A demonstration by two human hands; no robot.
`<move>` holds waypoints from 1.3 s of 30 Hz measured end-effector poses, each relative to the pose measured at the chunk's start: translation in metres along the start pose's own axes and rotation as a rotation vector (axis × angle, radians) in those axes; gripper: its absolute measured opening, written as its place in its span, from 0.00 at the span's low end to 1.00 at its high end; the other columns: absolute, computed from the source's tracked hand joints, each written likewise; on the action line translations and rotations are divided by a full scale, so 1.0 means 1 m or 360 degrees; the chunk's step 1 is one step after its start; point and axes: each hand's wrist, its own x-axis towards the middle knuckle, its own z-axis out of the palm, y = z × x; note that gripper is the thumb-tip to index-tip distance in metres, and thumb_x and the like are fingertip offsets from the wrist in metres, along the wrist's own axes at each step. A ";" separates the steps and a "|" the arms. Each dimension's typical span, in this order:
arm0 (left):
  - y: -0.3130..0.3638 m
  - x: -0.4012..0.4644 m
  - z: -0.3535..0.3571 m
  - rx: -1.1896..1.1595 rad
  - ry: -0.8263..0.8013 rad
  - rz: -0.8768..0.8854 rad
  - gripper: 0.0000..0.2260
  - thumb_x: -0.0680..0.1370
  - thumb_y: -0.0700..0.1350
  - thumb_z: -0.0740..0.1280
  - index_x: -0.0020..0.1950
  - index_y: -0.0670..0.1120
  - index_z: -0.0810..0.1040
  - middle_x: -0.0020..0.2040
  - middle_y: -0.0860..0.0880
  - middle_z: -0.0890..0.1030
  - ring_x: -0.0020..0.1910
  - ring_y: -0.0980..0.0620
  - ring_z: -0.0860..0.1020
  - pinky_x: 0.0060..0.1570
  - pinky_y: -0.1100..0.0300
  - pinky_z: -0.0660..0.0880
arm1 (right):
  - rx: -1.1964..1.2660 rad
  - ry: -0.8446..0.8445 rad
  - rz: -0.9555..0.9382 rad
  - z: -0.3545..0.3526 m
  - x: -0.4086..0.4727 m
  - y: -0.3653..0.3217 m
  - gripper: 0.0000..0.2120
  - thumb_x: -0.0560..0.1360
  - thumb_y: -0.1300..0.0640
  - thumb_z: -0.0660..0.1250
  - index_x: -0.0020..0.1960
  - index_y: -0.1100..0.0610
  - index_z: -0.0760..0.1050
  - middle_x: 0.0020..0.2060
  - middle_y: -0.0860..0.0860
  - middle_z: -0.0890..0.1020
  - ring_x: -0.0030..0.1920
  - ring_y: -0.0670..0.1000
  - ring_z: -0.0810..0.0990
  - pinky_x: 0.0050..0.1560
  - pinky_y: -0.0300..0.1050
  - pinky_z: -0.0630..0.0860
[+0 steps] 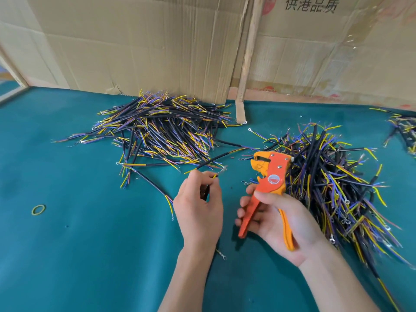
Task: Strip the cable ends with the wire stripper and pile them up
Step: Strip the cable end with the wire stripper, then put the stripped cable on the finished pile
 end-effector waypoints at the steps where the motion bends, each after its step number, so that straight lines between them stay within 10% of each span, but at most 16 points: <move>1: 0.002 0.000 -0.001 -0.0039 -0.0003 -0.0062 0.11 0.75 0.36 0.71 0.39 0.49 0.73 0.41 0.58 0.84 0.41 0.57 0.82 0.42 0.64 0.75 | -0.0006 0.0049 0.0009 0.001 0.001 0.001 0.22 0.62 0.61 0.80 0.53 0.63 0.80 0.43 0.66 0.80 0.39 0.64 0.81 0.42 0.60 0.81; 4: 0.015 0.003 -0.003 -0.0115 -0.0034 -0.0193 0.13 0.75 0.37 0.74 0.38 0.50 0.74 0.37 0.57 0.82 0.35 0.56 0.79 0.37 0.71 0.71 | 0.0036 0.0137 0.0030 0.001 0.001 0.001 0.20 0.65 0.62 0.75 0.55 0.66 0.80 0.46 0.69 0.82 0.39 0.65 0.82 0.43 0.60 0.82; 12: 0.101 0.067 0.039 -0.0118 -0.0533 -0.0164 0.04 0.75 0.41 0.69 0.43 0.46 0.84 0.32 0.51 0.81 0.36 0.46 0.83 0.42 0.50 0.80 | 0.0209 0.0077 0.0060 0.008 -0.003 -0.003 0.22 0.62 0.64 0.76 0.55 0.66 0.78 0.42 0.65 0.80 0.39 0.63 0.80 0.42 0.58 0.82; 18: 0.141 0.080 0.125 0.0163 -0.0957 0.0066 0.19 0.77 0.46 0.69 0.28 0.45 0.68 0.34 0.39 0.75 0.42 0.34 0.74 0.42 0.51 0.73 | 0.0166 -0.0018 0.0116 0.013 -0.003 0.009 0.16 0.70 0.67 0.68 0.58 0.65 0.75 0.48 0.64 0.78 0.45 0.61 0.81 0.45 0.55 0.81; 24: 0.118 0.106 0.135 0.0354 -0.1651 0.0140 0.18 0.78 0.60 0.69 0.42 0.46 0.83 0.38 0.45 0.82 0.43 0.45 0.80 0.39 0.59 0.74 | 0.0198 -0.0068 0.0129 0.013 -0.002 0.011 0.20 0.62 0.64 0.76 0.53 0.65 0.79 0.45 0.67 0.78 0.41 0.64 0.80 0.44 0.61 0.81; 32: -0.017 0.191 0.030 0.1545 -0.1009 -0.0159 0.13 0.76 0.48 0.65 0.58 0.44 0.78 0.58 0.40 0.79 0.58 0.35 0.77 0.47 0.50 0.73 | 0.0208 0.0130 -0.0050 0.004 0.004 0.004 0.24 0.61 0.64 0.74 0.57 0.69 0.78 0.44 0.70 0.80 0.39 0.66 0.82 0.43 0.61 0.82; 39: -0.051 0.195 0.024 0.1573 -0.0803 -0.0166 0.12 0.77 0.50 0.69 0.52 0.44 0.72 0.53 0.42 0.79 0.58 0.38 0.76 0.42 0.51 0.69 | 0.0174 0.0128 -0.0053 0.006 0.005 0.005 0.25 0.62 0.63 0.73 0.58 0.69 0.77 0.45 0.70 0.80 0.39 0.66 0.82 0.44 0.62 0.82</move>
